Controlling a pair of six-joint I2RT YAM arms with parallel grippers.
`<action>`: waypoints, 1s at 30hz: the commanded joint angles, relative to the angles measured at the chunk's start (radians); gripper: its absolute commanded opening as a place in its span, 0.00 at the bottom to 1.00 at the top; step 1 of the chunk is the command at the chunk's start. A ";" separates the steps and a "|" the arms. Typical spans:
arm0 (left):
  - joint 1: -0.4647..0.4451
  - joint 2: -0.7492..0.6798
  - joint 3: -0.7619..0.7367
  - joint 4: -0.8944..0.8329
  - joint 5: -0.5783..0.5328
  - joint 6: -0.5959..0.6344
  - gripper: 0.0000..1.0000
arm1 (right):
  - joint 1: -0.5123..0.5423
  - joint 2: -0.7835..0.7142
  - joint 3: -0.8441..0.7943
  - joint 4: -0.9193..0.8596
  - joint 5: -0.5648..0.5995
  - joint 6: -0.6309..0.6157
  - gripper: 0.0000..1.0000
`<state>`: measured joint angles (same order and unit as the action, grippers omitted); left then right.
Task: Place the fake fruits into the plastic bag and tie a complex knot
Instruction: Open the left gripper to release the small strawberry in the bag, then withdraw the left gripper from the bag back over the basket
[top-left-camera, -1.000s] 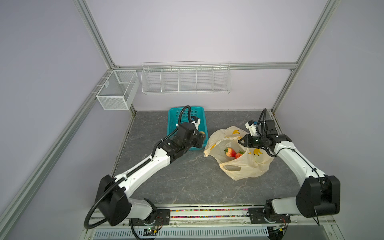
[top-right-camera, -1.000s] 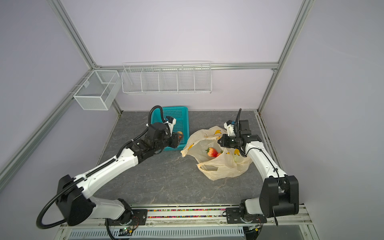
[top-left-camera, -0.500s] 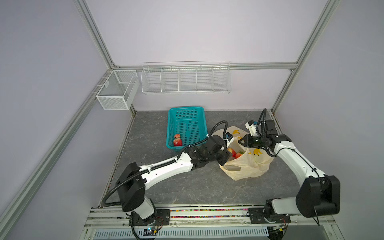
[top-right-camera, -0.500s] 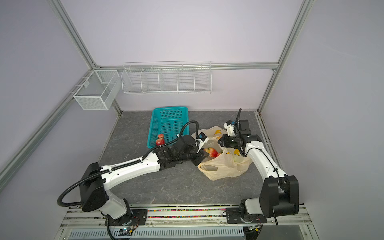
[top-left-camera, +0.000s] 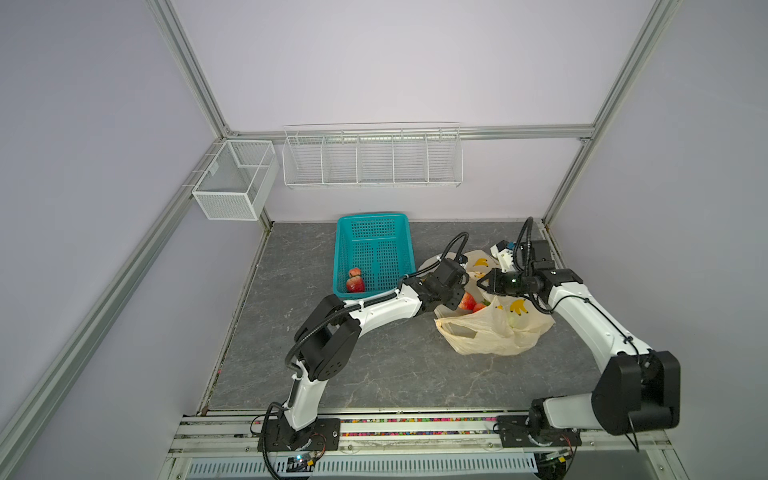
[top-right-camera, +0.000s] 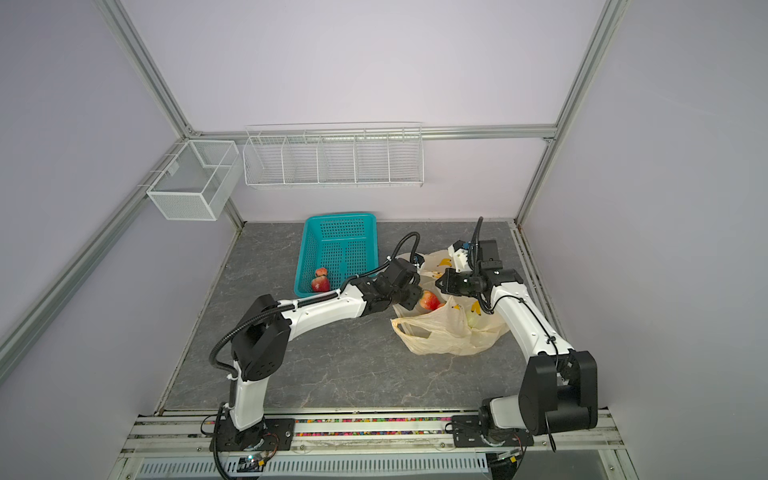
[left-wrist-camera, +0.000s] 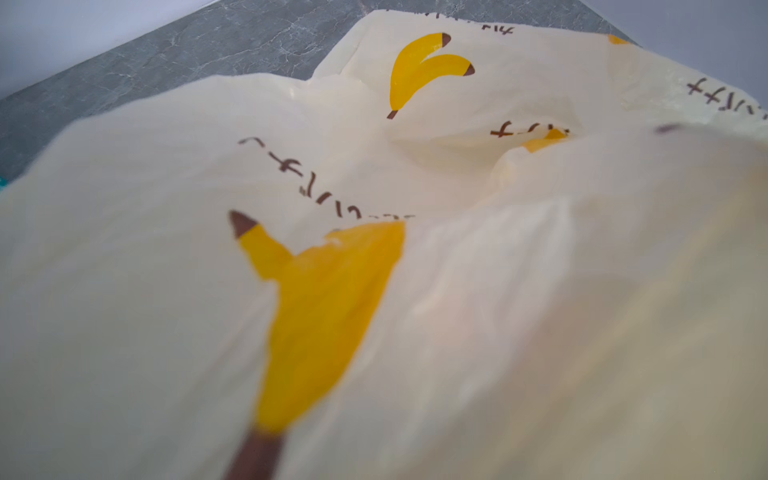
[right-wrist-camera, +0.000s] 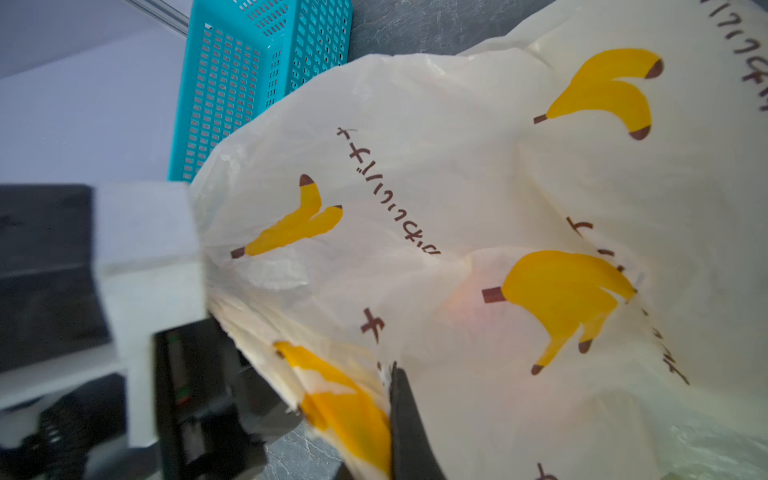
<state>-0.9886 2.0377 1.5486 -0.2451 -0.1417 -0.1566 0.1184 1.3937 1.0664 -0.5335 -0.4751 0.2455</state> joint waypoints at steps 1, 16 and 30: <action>-0.003 0.047 0.011 0.119 -0.021 -0.052 0.45 | -0.006 -0.002 -0.017 -0.003 -0.001 -0.021 0.07; -0.002 -0.077 -0.114 0.178 0.049 -0.058 0.73 | -0.007 -0.006 -0.017 -0.008 0.004 -0.025 0.07; 0.024 -0.490 -0.350 0.171 0.469 -0.051 0.65 | -0.009 0.001 -0.017 -0.009 0.010 -0.022 0.07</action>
<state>-0.9833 1.6073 1.2240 -0.0792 0.2050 -0.2073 0.1131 1.3937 1.0664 -0.5339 -0.4679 0.2451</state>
